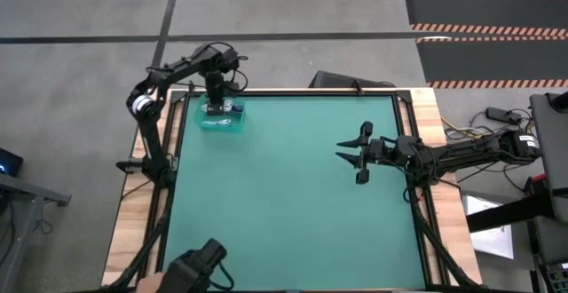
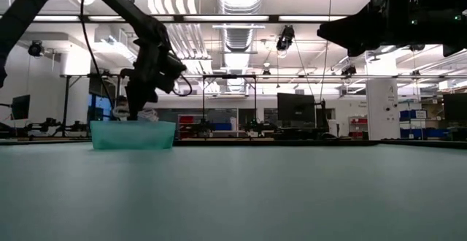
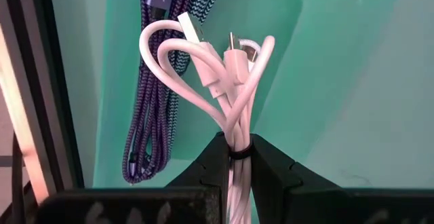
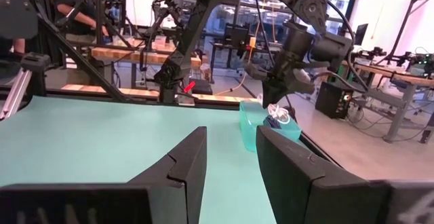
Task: Pick and place USB-C Cables
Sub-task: Put the white charger cable into the blue bin
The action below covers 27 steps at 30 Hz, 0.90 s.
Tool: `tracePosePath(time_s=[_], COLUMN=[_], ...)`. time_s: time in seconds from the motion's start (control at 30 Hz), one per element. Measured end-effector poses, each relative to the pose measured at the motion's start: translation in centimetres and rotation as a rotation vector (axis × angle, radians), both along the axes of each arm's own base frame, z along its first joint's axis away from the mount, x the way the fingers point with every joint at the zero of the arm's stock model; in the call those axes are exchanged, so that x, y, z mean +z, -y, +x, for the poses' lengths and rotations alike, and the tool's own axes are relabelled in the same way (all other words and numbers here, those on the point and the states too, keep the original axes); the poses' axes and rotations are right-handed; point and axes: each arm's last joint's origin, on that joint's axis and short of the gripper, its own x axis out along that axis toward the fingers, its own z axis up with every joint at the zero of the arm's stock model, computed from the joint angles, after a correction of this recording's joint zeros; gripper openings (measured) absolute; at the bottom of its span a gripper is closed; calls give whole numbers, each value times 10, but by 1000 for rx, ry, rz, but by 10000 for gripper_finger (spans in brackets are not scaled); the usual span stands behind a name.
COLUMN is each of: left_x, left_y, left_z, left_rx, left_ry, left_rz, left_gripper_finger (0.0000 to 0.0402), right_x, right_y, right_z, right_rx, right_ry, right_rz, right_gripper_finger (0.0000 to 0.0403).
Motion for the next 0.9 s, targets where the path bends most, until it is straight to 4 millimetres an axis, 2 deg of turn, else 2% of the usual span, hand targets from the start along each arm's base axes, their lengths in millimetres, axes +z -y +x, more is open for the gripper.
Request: tracePosePath(time_s=[0.23,0.9], left_x=[-13,-29], left_y=[-3,-9], left_z=[2,7], left_rx=[-7,-12], left_ry=[-13,-23], left_rz=[-21,-40], left_gripper_finger=[26,26], right_x=[0,-1], right_y=[0,0], right_z=[0,0], right_rx=[0,0], right_ry=[-3,-6], right_rz=[1,3], right_gripper_finger=[118,118])
